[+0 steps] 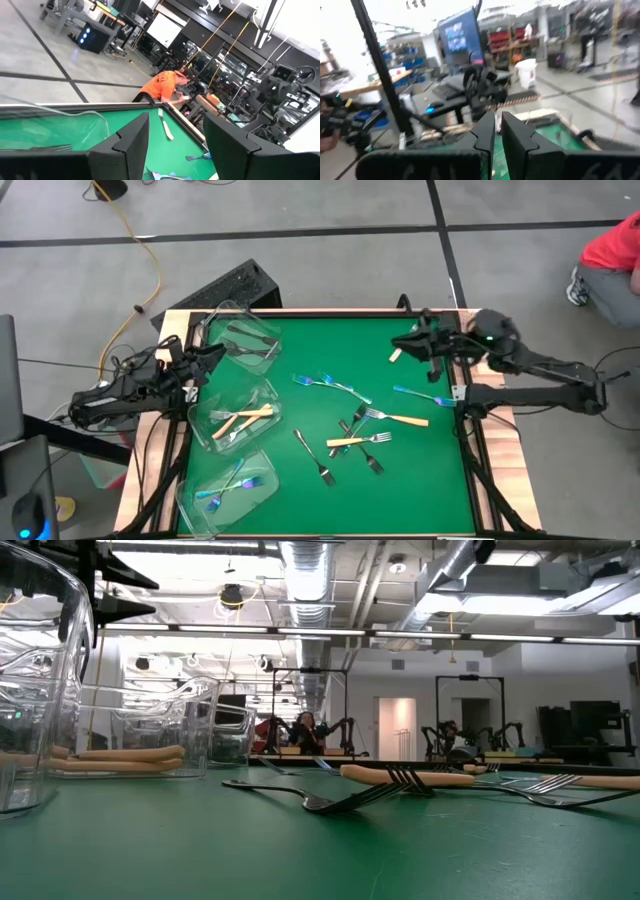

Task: Sort silverware by color (type)
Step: Put the black fork into the top transparent bin

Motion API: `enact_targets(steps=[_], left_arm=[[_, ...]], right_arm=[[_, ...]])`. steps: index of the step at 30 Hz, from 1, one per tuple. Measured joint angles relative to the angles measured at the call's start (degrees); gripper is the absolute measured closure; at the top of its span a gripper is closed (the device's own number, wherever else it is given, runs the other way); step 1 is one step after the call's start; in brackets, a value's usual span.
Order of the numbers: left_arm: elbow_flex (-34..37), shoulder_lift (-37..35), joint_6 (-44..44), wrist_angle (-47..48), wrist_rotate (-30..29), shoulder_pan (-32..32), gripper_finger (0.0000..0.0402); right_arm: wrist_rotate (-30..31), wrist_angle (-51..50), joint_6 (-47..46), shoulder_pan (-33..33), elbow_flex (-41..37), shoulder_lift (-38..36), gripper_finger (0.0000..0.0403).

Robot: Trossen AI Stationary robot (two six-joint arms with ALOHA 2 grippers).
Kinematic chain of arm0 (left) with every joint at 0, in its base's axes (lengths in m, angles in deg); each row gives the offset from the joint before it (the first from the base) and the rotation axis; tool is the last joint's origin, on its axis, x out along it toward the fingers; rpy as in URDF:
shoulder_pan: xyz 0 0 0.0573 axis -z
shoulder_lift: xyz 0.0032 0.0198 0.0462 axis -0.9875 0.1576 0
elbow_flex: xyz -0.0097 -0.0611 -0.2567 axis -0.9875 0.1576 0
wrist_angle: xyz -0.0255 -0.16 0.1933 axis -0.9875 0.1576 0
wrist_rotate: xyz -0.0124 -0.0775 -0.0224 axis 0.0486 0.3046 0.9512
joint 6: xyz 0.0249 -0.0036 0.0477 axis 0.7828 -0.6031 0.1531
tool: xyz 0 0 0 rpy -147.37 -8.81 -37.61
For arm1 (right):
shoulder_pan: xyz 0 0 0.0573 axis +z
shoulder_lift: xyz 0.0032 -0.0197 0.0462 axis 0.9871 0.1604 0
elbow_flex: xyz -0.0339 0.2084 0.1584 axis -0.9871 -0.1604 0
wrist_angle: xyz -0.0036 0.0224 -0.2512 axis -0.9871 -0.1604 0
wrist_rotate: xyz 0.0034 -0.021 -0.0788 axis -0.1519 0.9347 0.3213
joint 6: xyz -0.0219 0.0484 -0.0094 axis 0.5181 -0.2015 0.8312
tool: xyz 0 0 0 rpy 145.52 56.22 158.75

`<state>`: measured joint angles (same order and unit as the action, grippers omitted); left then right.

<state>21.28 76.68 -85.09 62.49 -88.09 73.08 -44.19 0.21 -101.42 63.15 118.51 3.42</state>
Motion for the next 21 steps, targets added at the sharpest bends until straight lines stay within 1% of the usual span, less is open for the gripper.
enact_targets(steps=[4, 8, 12, 14, 21], left_arm=[[0.0, 0.0, -0.1, 0.3, 0.0, 0.0, 0.0230], [0.0, 0.0, -0.2, 0.3, 0.0, 0.0, 0.0230], [0.0, 0.0, -0.2, 0.3, 0.0, 0.0, 0.0230], [0.0, 0.0, -0.4, 0.3, 0.0, 0.0, 0.0230], [0.0, 0.0, -0.4, 0.3, 0.0, 0.0, 0.0230]], right_arm=[[0.9, -1.9, 0.1, -0.6, 0.0, -5.3, 0.0346], [4.0, -5.4, 0.9, -0.4, 0.0, -10.0, 0.0346], [9.9, -11.1, 1.8, -0.4, 0.0, -14.9, 0.0346], [11.8, -12.2, 1.7, -0.4, 0.0, -17.3, 0.0346], [12.6, -14.9, 0.8, -0.4, 0.1, -23.0, 0.0346]])
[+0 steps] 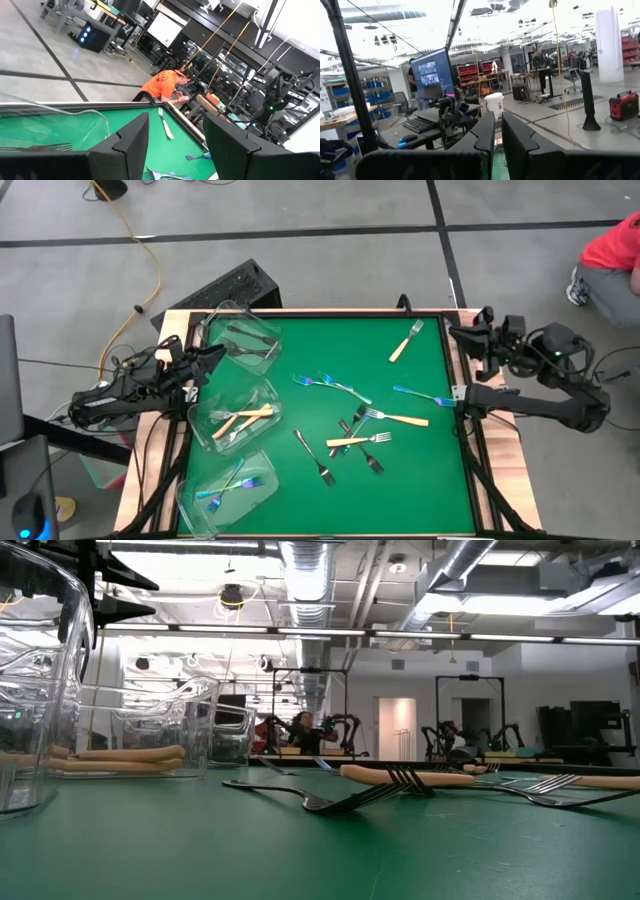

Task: Sort silverware by color (type)
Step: Put the black fork into the top transparent bin

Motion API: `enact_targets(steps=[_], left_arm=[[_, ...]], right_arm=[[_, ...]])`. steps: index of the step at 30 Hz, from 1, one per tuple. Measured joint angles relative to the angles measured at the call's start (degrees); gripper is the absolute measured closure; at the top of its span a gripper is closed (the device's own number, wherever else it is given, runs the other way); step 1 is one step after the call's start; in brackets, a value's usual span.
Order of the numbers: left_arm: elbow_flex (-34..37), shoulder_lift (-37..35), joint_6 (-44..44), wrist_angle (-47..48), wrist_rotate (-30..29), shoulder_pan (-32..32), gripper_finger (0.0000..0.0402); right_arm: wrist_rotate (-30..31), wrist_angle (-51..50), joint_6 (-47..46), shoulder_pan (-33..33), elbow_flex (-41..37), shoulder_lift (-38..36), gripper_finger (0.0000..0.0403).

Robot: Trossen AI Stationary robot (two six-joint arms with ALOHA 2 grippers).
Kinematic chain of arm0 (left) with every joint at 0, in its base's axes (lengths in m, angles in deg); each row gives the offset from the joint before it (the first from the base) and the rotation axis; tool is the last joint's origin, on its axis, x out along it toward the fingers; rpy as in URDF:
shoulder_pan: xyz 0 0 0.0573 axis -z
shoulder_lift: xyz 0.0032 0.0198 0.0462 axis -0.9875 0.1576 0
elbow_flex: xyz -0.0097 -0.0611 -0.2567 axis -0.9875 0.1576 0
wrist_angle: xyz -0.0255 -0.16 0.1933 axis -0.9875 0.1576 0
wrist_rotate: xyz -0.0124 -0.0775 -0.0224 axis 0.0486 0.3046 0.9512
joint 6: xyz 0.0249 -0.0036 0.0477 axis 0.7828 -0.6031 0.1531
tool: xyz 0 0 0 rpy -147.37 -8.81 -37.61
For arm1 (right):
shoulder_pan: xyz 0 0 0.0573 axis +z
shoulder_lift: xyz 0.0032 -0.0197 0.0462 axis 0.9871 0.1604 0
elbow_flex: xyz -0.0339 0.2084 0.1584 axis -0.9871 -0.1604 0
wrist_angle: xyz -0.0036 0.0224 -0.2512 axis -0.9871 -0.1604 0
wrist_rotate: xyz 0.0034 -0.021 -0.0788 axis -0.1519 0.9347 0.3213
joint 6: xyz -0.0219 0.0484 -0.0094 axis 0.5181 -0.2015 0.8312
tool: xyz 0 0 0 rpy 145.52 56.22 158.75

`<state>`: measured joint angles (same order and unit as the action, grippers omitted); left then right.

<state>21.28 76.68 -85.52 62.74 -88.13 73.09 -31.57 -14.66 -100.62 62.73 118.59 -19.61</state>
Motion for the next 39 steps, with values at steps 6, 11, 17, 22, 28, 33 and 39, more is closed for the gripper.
enact_targets(steps=[6, 11, 17, 22, 28, 33, 39], left_arm=[[0.0, 0.0, 0.0, 0.3, -1.1, 0.0, 0.0230], [0.0, 0.0, 0.0, 0.3, -1.3, 0.0, 0.0230], [0.0, 0.0, 0.0, 0.3, -1.3, 0.0, 0.0230], [0.0, 0.0, 0.0, 0.3, -1.3, 0.0, 0.0230], [0.0, 0.0, -0.1, 0.3, -1.3, 0.0, 0.0230], [0.0, 0.0, 0.0, 0.4, -1.3, 0.0, 0.0230], [0.0, 0.0, 0.1, 0.5, -1.3, 0.0, 0.0230]], right_arm=[[0.1, 0.0, -3.4, 0.0, -4.3, -2.2, 0.0346], [0.1, 3.5, -10.0, 0.0, -9.6, -2.8, 0.0346], [-0.4, 7.8, -11.9, 1.7, -14.8, -2.8, 0.0346], [0.0, 10.6, -15.4, 3.2, -17.5, -2.5, 0.0346], [0.0, 17.7, -21.1, 7.1, -20.2, 0.8, 0.0346], [0.0, 18.4, -21.8, 12.1, -20.3, 6.4, 0.0346], [0.0, 21.3, -24.8, 16.5, -20.3, 13.0, 0.0346]])
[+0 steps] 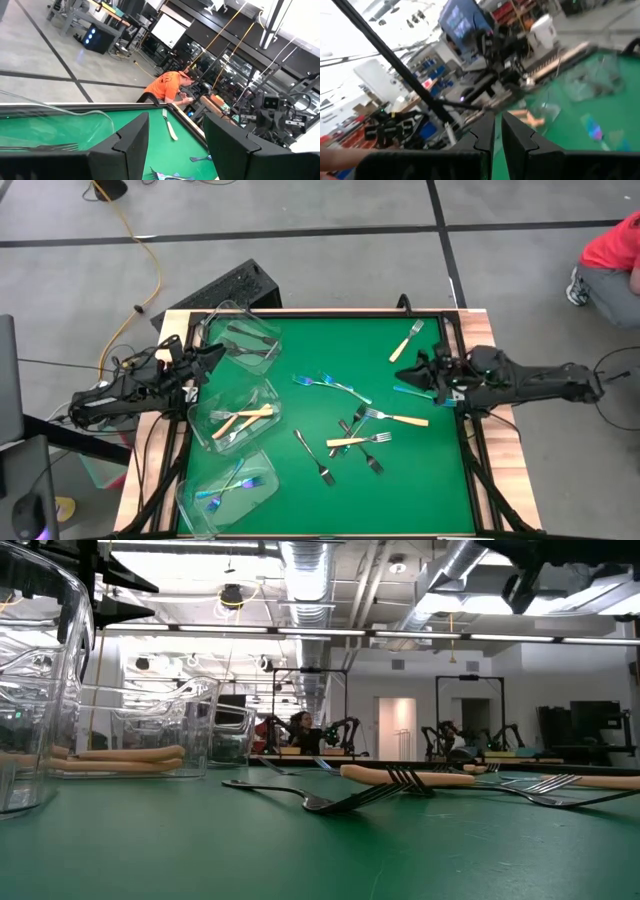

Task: Sort silverware by color (type)
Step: Put the black fork into the top transparent bin

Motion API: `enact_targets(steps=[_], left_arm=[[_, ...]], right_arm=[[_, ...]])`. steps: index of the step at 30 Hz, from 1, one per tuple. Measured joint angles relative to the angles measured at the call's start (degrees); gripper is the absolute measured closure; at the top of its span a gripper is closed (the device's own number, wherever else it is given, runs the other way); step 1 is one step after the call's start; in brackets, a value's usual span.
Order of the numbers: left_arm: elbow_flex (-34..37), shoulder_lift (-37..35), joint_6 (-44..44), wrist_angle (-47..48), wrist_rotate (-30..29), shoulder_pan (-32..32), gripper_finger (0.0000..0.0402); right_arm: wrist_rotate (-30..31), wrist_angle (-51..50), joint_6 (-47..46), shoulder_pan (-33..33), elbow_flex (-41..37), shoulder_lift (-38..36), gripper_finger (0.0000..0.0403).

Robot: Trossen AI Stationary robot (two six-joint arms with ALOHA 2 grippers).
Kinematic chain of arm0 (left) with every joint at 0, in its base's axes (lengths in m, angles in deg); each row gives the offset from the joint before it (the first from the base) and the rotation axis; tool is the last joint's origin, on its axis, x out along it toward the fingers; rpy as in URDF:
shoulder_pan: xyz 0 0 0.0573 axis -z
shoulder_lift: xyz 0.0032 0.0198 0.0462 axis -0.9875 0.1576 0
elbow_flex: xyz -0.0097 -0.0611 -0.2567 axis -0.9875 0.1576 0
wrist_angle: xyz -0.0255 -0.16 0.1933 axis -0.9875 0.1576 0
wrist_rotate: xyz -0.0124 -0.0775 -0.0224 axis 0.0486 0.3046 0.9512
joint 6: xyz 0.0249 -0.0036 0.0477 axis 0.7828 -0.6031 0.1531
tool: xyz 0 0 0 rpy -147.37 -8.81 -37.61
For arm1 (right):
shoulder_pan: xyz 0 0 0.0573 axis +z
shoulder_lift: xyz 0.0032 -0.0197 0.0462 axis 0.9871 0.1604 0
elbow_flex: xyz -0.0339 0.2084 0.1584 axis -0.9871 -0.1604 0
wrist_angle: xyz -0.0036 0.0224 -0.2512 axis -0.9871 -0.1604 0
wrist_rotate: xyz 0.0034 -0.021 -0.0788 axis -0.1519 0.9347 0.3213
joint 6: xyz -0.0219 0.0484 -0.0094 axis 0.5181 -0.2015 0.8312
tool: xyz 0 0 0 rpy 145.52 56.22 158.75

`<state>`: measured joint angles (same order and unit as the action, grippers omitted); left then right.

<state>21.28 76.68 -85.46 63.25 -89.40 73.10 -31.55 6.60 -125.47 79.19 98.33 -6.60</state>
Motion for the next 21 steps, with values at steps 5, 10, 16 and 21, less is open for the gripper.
enact_targets(steps=[5, 10, 16, 21], left_arm=[[0.0, 0.0, -0.1, 1.0, 0.0, 0.0, 0.0230], [0.0, 0.0, -1.0, 1.5, 0.4, 0.0, 0.0230], [0.0, 0.0, -1.1, 1.6, 0.4, 0.0, 0.0230], [0.0, 0.0, -1.1, 2.1, 0.3, 0.0, 0.0230]], right_arm=[[0.2, 0.3, -4.6, 2.9, 0.0, 6.0, 0.0346], [0.3, 2.1, -6.8, 5.9, 0.0, 12.3, 0.0346], [0.4, 2.6, -6.8, 8.7, 1.0, 20.0, 0.0346], [0.2, 2.6, -5.5, 9.2, 3.3, 27.1, 0.0346]])
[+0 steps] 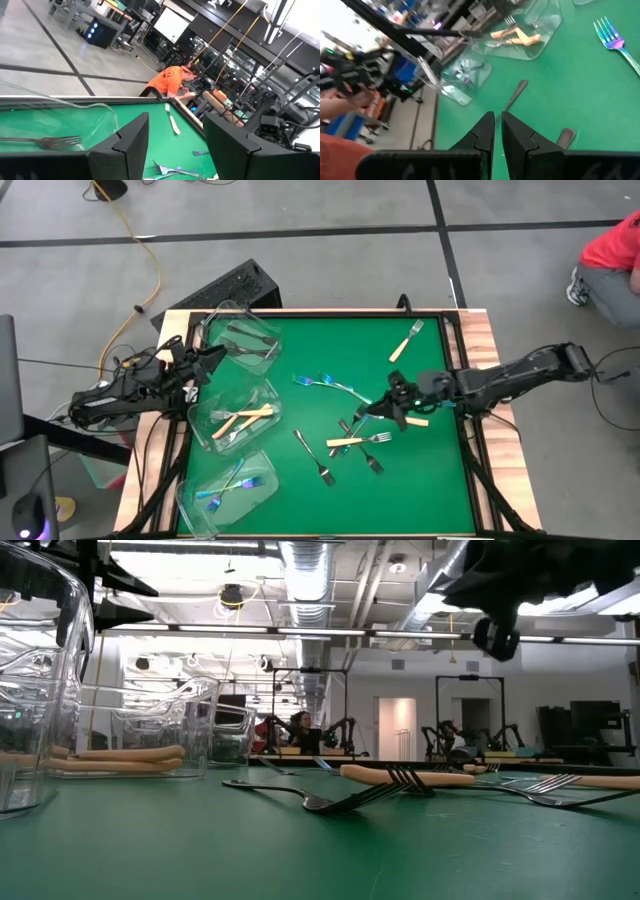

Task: Sort silverware by color (type)
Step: Put the black fork into the top transparent bin

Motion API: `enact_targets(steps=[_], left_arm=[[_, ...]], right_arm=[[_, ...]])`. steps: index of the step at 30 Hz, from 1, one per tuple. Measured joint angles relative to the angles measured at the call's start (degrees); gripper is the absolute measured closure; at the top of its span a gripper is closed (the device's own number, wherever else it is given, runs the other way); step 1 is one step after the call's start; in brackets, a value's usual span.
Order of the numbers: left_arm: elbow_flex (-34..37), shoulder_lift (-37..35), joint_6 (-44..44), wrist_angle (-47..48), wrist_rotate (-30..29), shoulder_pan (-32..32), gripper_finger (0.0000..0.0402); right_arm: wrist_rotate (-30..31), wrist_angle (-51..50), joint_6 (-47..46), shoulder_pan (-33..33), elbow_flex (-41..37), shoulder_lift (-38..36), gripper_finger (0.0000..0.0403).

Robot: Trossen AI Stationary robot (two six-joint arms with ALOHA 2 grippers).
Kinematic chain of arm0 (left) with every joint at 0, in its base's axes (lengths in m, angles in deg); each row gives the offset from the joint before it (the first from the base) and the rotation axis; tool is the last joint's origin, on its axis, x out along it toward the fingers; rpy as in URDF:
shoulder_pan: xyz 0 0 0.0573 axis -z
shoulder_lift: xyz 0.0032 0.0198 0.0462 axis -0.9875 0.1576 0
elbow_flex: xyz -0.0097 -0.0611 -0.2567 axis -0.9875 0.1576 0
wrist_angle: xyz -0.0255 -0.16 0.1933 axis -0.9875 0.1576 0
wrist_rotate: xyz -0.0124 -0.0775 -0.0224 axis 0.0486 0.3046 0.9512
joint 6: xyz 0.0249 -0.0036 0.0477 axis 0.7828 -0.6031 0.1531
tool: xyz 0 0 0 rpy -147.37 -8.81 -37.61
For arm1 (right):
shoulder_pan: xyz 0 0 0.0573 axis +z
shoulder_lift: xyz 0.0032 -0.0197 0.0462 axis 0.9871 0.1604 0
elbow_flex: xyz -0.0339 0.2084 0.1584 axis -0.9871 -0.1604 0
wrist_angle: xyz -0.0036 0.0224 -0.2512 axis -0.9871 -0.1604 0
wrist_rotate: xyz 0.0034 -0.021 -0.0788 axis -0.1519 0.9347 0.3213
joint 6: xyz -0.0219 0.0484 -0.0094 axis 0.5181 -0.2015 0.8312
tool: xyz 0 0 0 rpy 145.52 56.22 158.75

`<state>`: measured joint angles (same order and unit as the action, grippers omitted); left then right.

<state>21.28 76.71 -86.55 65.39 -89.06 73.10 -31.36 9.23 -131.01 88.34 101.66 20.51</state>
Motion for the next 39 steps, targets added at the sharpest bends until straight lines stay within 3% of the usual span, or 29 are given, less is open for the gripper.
enact_targets(steps=[13, 21, 26, 39], left_arm=[[0.0, 0.0, -0.5, 0.5, 0.0, 0.0, 0.0230], [0.0, 0.0, -0.6, 0.6, 0.0, 0.0, 0.0230], [0.0, 0.0, -0.6, 0.9, 0.0, 0.0, 0.0230], [0.0, 0.0, -0.6, 1.9, -0.1, 0.0, 0.0230]], right_arm=[[-0.3, -3.4, 13.7, 0.0, 10.1, 11.6, 0.0335], [-0.7, -16.0, 20.0, -0.1, 16.0, 16.5, 0.0242], [-3.4, -17.8, 26.6, -0.2, 17.4, 19.5, 0.0200], [-3.3, -18.3, 40.1, -1.5, 17.5, 28.9, 0.0215]])
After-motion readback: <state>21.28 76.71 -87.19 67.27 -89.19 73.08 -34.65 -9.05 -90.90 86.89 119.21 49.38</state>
